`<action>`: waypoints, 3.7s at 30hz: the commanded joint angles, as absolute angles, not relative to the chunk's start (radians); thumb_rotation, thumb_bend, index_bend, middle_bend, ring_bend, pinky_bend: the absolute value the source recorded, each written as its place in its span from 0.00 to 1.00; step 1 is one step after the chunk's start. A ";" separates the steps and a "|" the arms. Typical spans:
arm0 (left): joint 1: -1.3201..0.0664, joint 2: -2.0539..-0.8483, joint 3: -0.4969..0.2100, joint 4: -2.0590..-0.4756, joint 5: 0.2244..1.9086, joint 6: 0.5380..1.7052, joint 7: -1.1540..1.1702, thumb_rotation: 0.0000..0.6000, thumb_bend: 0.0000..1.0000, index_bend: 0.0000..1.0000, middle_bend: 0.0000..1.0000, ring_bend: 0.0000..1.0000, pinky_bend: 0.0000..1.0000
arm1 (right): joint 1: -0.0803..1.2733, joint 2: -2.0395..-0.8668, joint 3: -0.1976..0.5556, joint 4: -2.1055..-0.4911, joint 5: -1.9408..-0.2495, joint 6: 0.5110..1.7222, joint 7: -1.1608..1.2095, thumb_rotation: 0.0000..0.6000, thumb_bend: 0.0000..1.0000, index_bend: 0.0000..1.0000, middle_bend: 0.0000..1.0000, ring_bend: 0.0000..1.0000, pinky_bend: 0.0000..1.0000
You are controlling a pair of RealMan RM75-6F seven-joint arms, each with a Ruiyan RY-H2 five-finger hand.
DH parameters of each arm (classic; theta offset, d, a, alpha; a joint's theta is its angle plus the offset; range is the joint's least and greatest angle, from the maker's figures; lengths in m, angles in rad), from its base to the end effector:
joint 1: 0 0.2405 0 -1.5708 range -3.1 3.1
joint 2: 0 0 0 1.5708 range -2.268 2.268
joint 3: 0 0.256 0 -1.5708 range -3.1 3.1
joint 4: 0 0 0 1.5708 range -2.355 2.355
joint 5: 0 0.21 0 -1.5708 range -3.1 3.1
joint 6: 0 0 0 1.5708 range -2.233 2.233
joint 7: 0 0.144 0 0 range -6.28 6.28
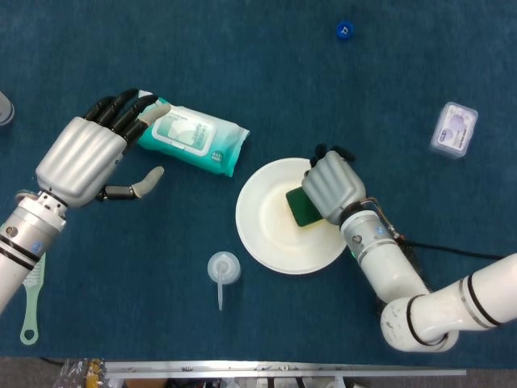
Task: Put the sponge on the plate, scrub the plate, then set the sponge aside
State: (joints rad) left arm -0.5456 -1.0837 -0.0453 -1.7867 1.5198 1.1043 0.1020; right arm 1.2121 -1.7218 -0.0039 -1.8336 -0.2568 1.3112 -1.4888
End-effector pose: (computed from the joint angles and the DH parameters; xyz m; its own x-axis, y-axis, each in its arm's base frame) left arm -0.1863 0.2775 0.1027 0.4898 0.1841 0.8522 0.7990 -0.4858 -0.3543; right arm -0.0651 -0.2714 -0.0784 0.9720 -0.1701 0.1624 -0.2324 -0.5888 0.7741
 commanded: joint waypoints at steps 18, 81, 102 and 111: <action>-0.556 -1.105 -0.054 -1.803 1.521 1.097 0.131 0.11 0.33 0.08 0.07 0.00 0.11 | 1.175 -1.579 -0.014 -1.919 -0.285 1.360 -1.431 1.00 0.20 0.44 0.30 0.16 0.39; -0.542 -1.096 -0.056 -1.793 1.499 1.103 0.146 0.13 0.33 0.08 0.07 0.00 0.11 | 1.029 -1.470 0.069 -1.798 -0.347 1.295 -1.215 0.85 0.00 0.00 0.00 0.00 0.27; -0.403 -1.060 -0.062 -1.740 1.345 1.268 0.332 0.10 0.33 0.01 0.03 0.00 0.05 | 0.636 -1.136 -0.036 -2.001 -0.742 1.493 -0.687 0.96 0.04 0.00 0.00 0.00 0.27; -0.302 -1.038 -0.038 -1.775 1.333 1.378 0.333 0.09 0.33 0.01 0.03 0.00 0.05 | 0.465 -1.065 -0.093 -1.996 -0.946 1.584 -0.520 0.96 0.04 0.00 0.00 0.00 0.27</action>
